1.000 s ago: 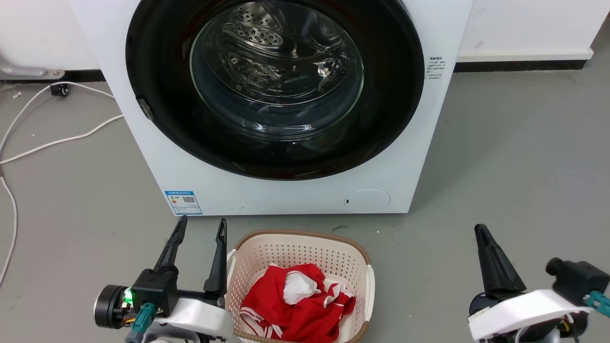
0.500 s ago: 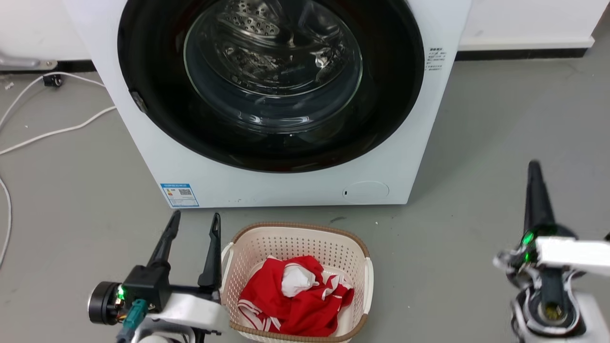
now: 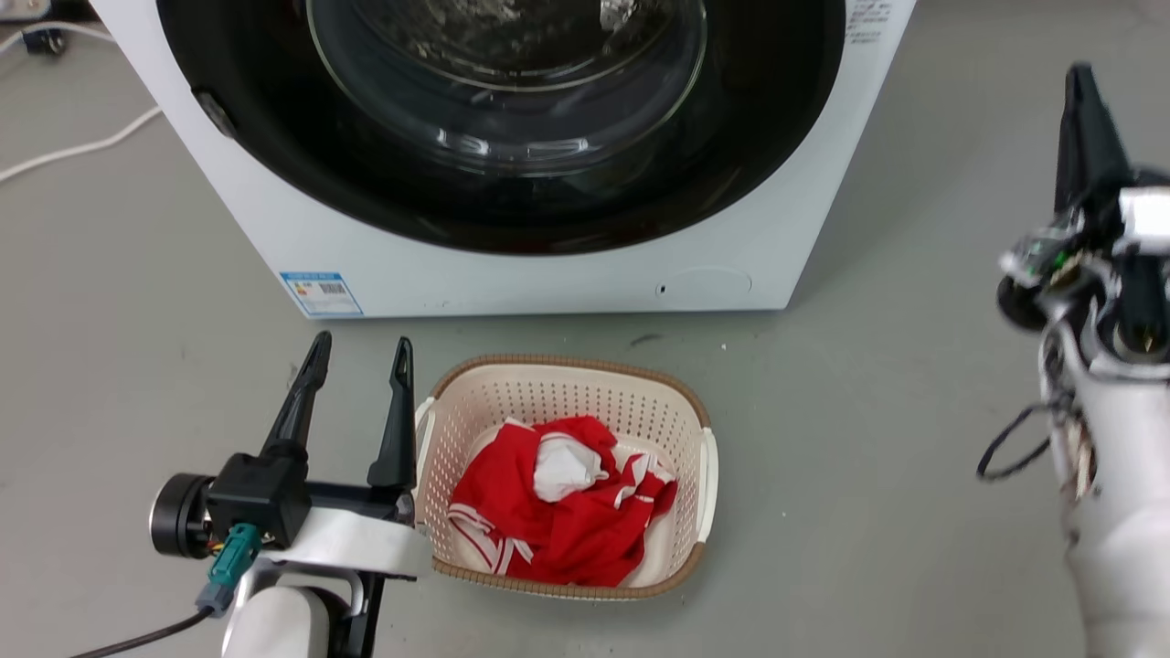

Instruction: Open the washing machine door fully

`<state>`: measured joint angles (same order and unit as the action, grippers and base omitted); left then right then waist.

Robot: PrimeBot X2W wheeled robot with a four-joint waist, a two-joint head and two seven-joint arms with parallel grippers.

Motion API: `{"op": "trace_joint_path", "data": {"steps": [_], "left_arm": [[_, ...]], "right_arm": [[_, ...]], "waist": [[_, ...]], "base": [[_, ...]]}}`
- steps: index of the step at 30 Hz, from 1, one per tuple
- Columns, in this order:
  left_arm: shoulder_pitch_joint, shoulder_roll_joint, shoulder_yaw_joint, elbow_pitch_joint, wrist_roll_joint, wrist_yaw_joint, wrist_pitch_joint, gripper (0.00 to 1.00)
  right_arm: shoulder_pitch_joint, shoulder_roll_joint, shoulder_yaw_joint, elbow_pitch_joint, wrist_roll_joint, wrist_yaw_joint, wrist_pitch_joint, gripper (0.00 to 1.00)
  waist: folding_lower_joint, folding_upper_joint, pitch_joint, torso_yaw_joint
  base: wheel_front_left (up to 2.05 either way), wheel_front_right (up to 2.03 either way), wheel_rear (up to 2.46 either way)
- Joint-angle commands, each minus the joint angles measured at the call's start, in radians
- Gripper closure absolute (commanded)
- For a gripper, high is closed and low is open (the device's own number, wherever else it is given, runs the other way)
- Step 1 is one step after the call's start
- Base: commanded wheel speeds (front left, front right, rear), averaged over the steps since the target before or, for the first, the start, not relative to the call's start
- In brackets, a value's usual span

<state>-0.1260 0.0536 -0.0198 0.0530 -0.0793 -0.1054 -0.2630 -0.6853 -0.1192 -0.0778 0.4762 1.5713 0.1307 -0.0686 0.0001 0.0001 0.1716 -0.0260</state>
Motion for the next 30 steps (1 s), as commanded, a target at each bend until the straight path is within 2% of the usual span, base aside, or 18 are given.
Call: {"op": "trace_joint_path", "data": {"steps": [1, 10, 17, 18, 30], "left_arm": [[-0.021, 0.002, 0.0, -0.008, -0.004, -0.004, -0.003, 0.0], [-0.089, 0.001, -0.007, -0.037, -0.01, -0.015, -0.003, 0.0], [-0.121, 0.007, -0.011, -0.054, -0.011, -0.021, -0.003, 0.0], [-0.132, 0.011, -0.013, -0.063, -0.011, -0.022, -0.003, 0.0], [-0.154, 0.02, -0.028, -0.079, -0.011, -0.025, -0.003, 0.0]], "right_arm": [[-0.074, -0.026, 0.013, 0.058, -0.013, 0.0, 0.02, 1.0], [-0.446, -0.101, 0.101, 0.387, -0.073, 0.0, 0.19, 1.0], [-0.62, -0.108, 0.17, 0.539, -0.131, 0.0, 0.299, 1.0], [-0.686, -0.096, 0.189, 0.595, -0.151, 0.0, 0.333, 1.0], [-0.866, -0.078, 0.249, 0.764, -0.23, 0.0, 0.38, 1.0]], "waist": [[-0.0001, -0.0001, 0.034, 0.007], [-0.0001, -0.0001, 0.131, 0.022], [-0.0001, -0.0001, 0.178, 0.028], [-0.0001, -0.0001, 0.2, 0.03], [-0.0001, -0.0001, 0.263, 0.053]], "base": [[0.0, 0.0, 0.0], [0.0, 0.0, 0.0], [0.0, 0.0, 0.0], [0.0, 0.0, 0.0], [0.0, 0.0, 0.0]]}}
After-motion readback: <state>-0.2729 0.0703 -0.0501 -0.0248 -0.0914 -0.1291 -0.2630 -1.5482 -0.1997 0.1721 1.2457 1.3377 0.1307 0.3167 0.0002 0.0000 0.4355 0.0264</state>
